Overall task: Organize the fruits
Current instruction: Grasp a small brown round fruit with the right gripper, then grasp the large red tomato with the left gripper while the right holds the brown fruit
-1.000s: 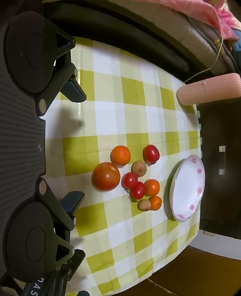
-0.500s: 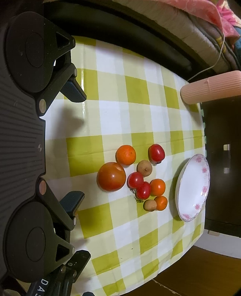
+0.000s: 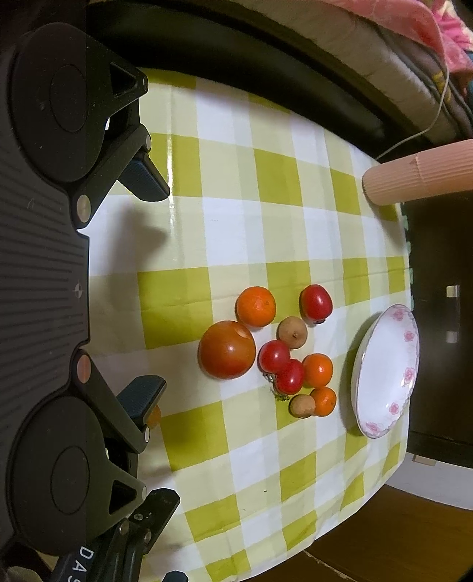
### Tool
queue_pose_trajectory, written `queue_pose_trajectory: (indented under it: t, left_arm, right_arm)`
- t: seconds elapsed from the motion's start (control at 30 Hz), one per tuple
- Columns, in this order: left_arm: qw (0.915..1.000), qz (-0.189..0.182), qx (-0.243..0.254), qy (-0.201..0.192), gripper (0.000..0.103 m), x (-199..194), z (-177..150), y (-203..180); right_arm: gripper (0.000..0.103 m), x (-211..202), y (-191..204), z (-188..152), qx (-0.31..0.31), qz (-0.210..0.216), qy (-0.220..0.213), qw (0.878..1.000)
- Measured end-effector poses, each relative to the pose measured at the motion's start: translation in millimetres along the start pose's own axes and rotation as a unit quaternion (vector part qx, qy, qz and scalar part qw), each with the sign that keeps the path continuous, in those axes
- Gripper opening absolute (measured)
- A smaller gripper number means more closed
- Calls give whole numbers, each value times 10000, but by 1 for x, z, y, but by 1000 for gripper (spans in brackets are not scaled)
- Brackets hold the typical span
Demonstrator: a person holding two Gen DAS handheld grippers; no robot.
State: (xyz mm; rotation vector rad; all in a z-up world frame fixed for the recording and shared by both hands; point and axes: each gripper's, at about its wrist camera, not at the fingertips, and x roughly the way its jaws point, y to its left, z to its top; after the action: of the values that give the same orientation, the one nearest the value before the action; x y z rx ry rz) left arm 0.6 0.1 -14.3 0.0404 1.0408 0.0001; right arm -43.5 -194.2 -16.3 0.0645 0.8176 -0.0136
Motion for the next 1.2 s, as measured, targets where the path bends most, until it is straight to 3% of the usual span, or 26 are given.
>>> queue_pose_trajectory:
  t: [0.43,0.57,0.8,1.0,1.1,1.2]
  left_arm:
    - [9994,182,-304,-16,102,-1,2,18]
    - [9994,211,-268,-43,102,-2,3,17]
    - [9995,228,-216,-50,102,-1,4,17]
    - [9993,228,-283,-7,102,1,5,19]
    - [9993,184,-314,4,102,3,5,20]
    - [9992,82,-385,0,101,5,5,23]
  right_arm:
    - [101,4,11,-4,-259,263,140,9992]
    - [96,6,19,-7,-441,478,230,9976]
    - [80,11,44,-12,-954,870,344,9910]
    - [48,28,52,-8,-988,1088,654,9870]
    - [44,35,55,-7,-973,1184,767,9852]
    - [34,36,60,-7,-1164,1165,718,9837]
